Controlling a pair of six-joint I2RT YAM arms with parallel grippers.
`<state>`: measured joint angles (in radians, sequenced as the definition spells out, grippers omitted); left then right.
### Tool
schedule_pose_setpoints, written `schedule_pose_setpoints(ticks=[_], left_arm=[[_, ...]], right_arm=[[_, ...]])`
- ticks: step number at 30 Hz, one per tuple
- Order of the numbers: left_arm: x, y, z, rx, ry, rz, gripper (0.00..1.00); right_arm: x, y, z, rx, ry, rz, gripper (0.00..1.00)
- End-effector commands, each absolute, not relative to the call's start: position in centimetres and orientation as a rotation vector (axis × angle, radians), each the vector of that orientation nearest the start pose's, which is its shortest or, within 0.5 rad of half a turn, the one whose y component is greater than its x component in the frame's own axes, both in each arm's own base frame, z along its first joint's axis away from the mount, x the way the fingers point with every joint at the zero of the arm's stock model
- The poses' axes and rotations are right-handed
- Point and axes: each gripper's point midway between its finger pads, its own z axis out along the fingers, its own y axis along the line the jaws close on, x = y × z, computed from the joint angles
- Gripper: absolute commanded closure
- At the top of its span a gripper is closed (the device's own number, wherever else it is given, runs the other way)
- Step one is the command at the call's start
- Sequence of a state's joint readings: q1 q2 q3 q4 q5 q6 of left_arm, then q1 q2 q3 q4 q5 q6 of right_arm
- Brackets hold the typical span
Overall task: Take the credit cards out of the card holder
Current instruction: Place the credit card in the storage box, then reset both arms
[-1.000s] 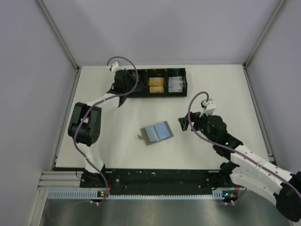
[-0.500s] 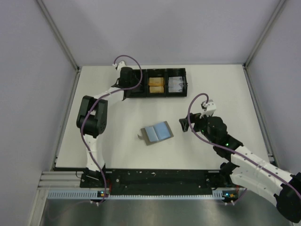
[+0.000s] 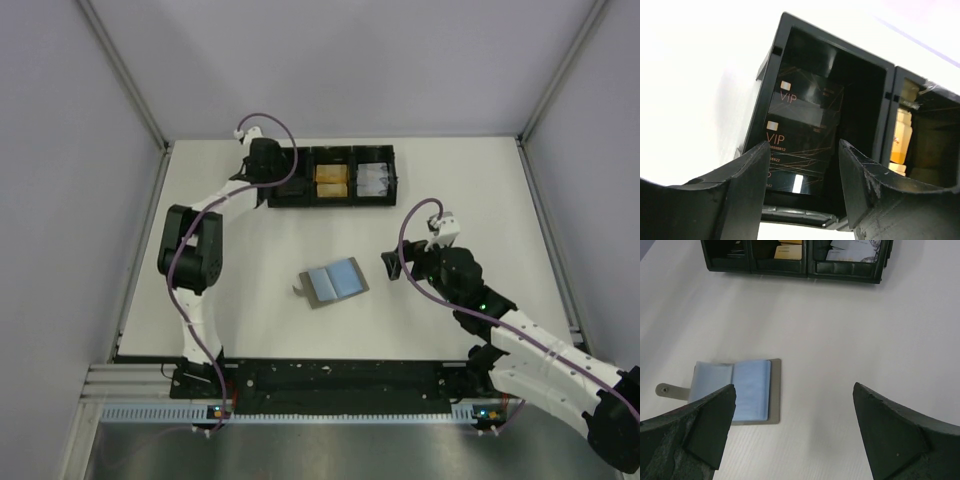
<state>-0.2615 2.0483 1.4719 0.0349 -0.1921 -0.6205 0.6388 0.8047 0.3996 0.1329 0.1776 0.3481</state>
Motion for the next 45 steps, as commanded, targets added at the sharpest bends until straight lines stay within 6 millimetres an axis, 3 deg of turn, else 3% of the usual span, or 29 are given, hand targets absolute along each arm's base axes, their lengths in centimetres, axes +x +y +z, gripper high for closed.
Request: schedule_pose_setpoints(ticks=[1,5,6,10,13,17,21,24,26,27,31,34,38,42,45], left_arm=[[55.8,-12.0,20.9,-0.438,1.872,-0.279,0.35],[53.6,-10.3,25.3,-0.415,1.809,-0.244,0.25],[52.7,-9.8,25.4,-0.414,1.825,-0.231,0.24],[48.7,-7.7,28.1,-0.416,1.798,-0.229,0.17],[44.8,-5.7,29.8,-0.412,1.769,-0.184,0.09],[40.0,-4.3,33.1,-0.414,1.701,-0.18,0.07],[34.1,-2.4,33.7,-0.415,1.678,-0.141,0.06],[29.6,-0.9,33.3,-0.406,1.657,-0.101,0.06],[26.2,-0.3,34.1,-0.383,1.595,-0.115,0.06],[25.0,-0.1,33.9,-0.373,1.575,-0.119,0.01],[20.8,1.1,33.5,-0.346,1.464,-0.11,0.01],[18.5,2.1,33.1,-0.375,1.388,-0.105,0.01],[17.4,2.6,31.8,-0.397,1.321,-0.115,0.01],[17.0,2.7,31.8,-0.389,1.278,-0.126,0.01],[17.3,2.2,31.7,-0.37,1.292,-0.141,0.01]], right_arm=[[26.9,16.8,17.4,-0.109,1.817,0.5,0.02],[27.3,16.0,17.3,-0.054,1.822,0.465,0.01],[27.4,15.7,17.4,-0.033,1.818,0.453,0.01],[28.6,13.3,18.7,0.226,1.794,0.388,0.02],[28.6,12.9,20.3,0.167,1.794,0.334,0.01],[27.4,11.0,20.5,0.133,1.86,0.213,0.01],[25.8,8.9,22.5,0.181,1.861,0.172,0.01],[24.4,7.4,25.4,0.209,1.813,0.183,0.02],[23.5,6.3,27.6,0.228,1.763,0.187,0.02],[23.1,5.8,28.5,0.239,1.744,0.185,0.02],[21.2,2.9,31.6,0.271,1.693,0.118,0.02],[19.9,1.4,32.8,0.245,1.682,0.072,0.02],[18.4,0.1,33.9,0.172,1.65,0.034,0.02],[18.0,-2.1,32.5,0.208,1.633,-0.085,0.02],[17.9,-2.3,32.1,0.209,1.61,-0.092,0.02]])
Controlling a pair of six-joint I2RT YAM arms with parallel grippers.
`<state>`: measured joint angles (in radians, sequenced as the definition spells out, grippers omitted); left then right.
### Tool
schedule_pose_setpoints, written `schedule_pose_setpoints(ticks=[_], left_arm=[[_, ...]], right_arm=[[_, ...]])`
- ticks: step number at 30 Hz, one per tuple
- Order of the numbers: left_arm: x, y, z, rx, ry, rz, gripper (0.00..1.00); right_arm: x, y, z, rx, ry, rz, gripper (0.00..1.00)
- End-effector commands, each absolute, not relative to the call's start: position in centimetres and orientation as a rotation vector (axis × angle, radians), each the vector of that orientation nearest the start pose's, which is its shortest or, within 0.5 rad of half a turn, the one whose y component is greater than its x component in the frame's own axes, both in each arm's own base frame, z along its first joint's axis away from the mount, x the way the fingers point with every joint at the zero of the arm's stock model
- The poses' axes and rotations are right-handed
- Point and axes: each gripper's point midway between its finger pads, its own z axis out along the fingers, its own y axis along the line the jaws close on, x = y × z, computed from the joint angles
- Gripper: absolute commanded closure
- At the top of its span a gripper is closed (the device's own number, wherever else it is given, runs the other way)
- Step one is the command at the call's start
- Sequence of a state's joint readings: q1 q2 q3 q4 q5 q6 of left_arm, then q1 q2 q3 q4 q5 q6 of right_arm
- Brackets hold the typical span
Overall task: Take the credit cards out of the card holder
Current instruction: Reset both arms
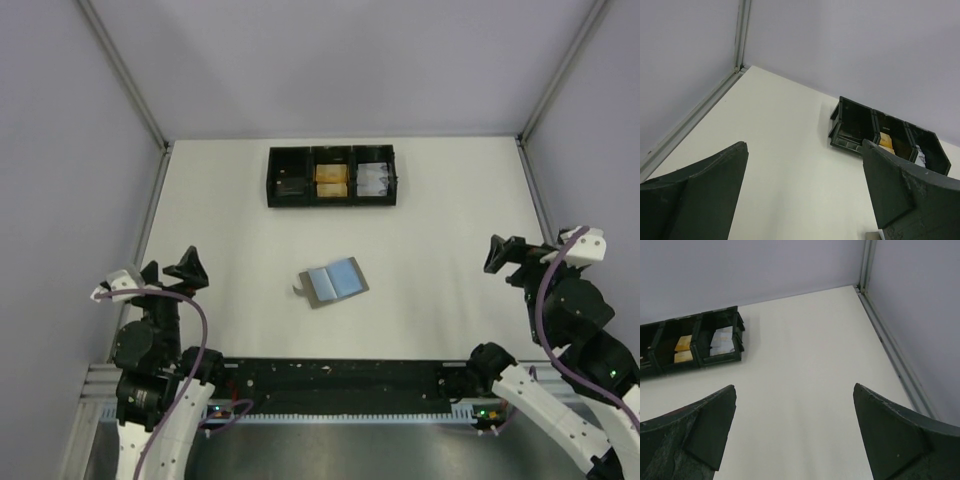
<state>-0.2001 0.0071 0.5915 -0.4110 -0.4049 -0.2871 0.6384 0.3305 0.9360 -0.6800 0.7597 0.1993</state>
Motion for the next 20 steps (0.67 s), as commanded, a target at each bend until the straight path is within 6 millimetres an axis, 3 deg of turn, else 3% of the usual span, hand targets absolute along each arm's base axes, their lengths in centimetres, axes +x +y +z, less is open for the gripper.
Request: schedule_pose_setpoints(ticks=[1,20], left_arm=[[17.4,2.2,31.6,-0.369,1.298,-0.137,0.01],[19.3,2.4,30.1,-0.374,1.387,-0.07,0.01]], right_arm=[[17.9,-2.5,32.1,0.212,1.606,-0.1,0.02],[18.0,-3.1,31.4,0.283,1.595,-0.119,0.02]])
